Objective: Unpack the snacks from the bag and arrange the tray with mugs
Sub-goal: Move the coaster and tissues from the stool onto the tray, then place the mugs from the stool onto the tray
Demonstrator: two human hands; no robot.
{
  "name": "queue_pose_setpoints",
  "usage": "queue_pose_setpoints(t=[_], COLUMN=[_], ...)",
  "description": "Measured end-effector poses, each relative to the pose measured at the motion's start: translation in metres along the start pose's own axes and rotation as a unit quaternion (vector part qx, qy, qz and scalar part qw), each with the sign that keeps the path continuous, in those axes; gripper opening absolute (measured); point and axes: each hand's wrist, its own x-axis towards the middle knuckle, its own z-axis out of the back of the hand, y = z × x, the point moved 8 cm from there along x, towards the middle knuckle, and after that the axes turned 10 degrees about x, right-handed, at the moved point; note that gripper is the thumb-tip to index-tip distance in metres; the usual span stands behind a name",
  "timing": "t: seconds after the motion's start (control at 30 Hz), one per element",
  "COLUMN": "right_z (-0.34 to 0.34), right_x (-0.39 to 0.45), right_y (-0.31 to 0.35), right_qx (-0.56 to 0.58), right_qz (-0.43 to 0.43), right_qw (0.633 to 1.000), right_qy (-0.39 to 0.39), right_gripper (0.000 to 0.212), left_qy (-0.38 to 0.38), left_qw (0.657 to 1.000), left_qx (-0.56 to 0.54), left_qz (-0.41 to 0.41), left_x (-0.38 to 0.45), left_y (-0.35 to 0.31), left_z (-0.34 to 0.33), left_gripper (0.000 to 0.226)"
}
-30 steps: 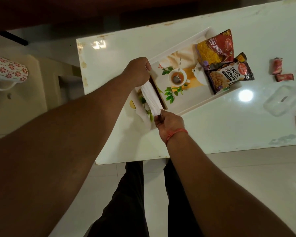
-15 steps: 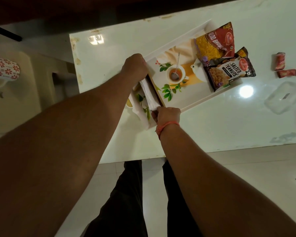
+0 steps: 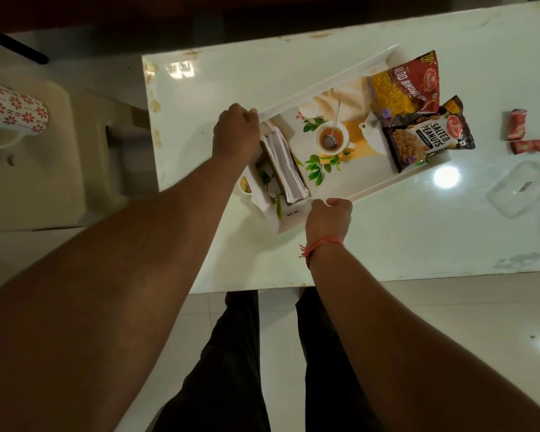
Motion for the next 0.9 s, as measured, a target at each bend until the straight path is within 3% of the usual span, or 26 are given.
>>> queue_pose_setpoints(t=[0.17, 0.37, 0.5, 0.67, 0.9], right_z=[0.003, -0.067, -0.147, -0.246, -0.375], right_x=[-0.027, -0.096, -0.140, -0.202, -0.274], right_y=[0.032, 0.063, 0.054, 0.034, 0.032], right_qx=[-0.054, -0.157, -0.220, -0.301, -0.397], right_qz=[0.144, 0.337, 0.378, 0.431, 0.482], right_qw=[0.988, 0.925, 0.883, 0.805, 0.703], right_qy=[-0.021, 0.082, 0.169, 0.274, 0.340], right_gripper=[0.027, 0.021, 0.025, 0.030, 0.035], left_qy=[-0.059, -0.074, -0.101, -0.126, -0.182], left_qw=[0.997, 0.989, 0.984, 0.975, 0.958], left_qx=[0.017, 0.085, 0.110, 0.144, 0.210], left_qz=[-0.047, -0.097, -0.092, -0.111, -0.072], left_x=[-0.021, -0.038, -0.044, -0.047, -0.033], left_y=[0.034, 0.077, 0.126, 0.203, 0.314], left_z=[0.025, 0.066, 0.116, 0.189, 0.279], left_gripper=[0.034, 0.041, 0.047, 0.047, 0.043])
